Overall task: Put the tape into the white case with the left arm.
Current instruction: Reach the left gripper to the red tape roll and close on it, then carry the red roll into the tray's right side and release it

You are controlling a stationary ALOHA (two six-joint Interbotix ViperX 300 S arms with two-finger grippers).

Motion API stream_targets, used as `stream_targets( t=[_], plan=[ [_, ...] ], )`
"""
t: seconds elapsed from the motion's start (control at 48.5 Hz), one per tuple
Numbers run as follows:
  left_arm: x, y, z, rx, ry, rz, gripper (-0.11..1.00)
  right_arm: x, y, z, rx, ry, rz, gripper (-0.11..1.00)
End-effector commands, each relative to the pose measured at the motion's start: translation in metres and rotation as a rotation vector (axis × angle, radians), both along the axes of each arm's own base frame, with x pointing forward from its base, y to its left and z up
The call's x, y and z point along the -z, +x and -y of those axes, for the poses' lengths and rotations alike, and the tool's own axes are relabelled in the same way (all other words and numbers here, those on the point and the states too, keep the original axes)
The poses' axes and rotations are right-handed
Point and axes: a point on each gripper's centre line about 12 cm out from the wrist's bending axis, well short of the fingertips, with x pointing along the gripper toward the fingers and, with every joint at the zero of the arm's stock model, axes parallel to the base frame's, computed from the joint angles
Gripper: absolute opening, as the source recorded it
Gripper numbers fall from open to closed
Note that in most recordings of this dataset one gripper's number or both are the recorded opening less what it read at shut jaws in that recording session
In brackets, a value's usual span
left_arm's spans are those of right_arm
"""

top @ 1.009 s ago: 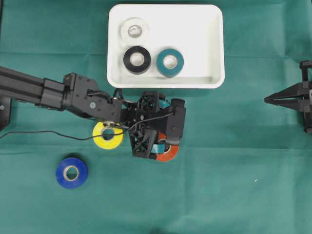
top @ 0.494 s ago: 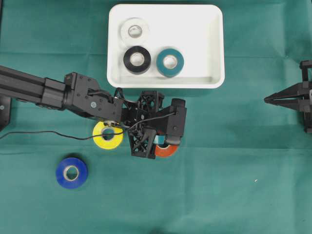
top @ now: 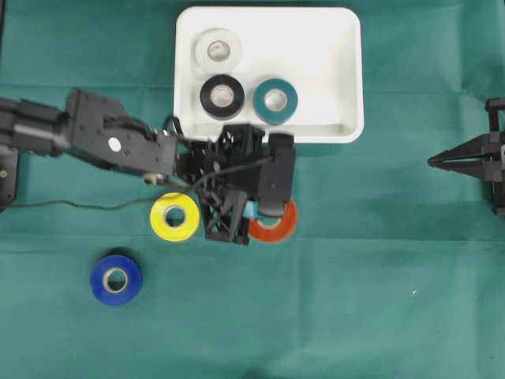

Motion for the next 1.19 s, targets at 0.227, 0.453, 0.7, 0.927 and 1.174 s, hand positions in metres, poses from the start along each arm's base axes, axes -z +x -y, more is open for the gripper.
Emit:
stream_targets(
  t=[0.227,0.453,0.7,0.927,1.174],
  plan=[
    [-0.020,0.017,-0.048,-0.043,0.064,0.075,0.26,-0.005,0.002,0.000,-0.001,-0.001,0.015,-0.09],
    [-0.008,0.042,-0.088,-0.090,0.102,0.072,0.26,-0.005,0.002,0.000,-0.001,-0.001,0.015,-0.09],
    [-0.009,0.069,-0.114,-0.069,0.178,0.102,0.26,-0.005,0.002,0.000,0.001,-0.001,0.017,-0.09],
    [-0.005,0.083,-0.134,-0.074,0.211,0.110,0.26,-0.005,0.002,0.000,-0.001,-0.001,0.015,-0.09],
    [0.001,0.090,-0.146,-0.095,0.210,0.108,0.26,-0.005,0.002,0.000,-0.001,-0.001,0.015,-0.09]
  ],
)
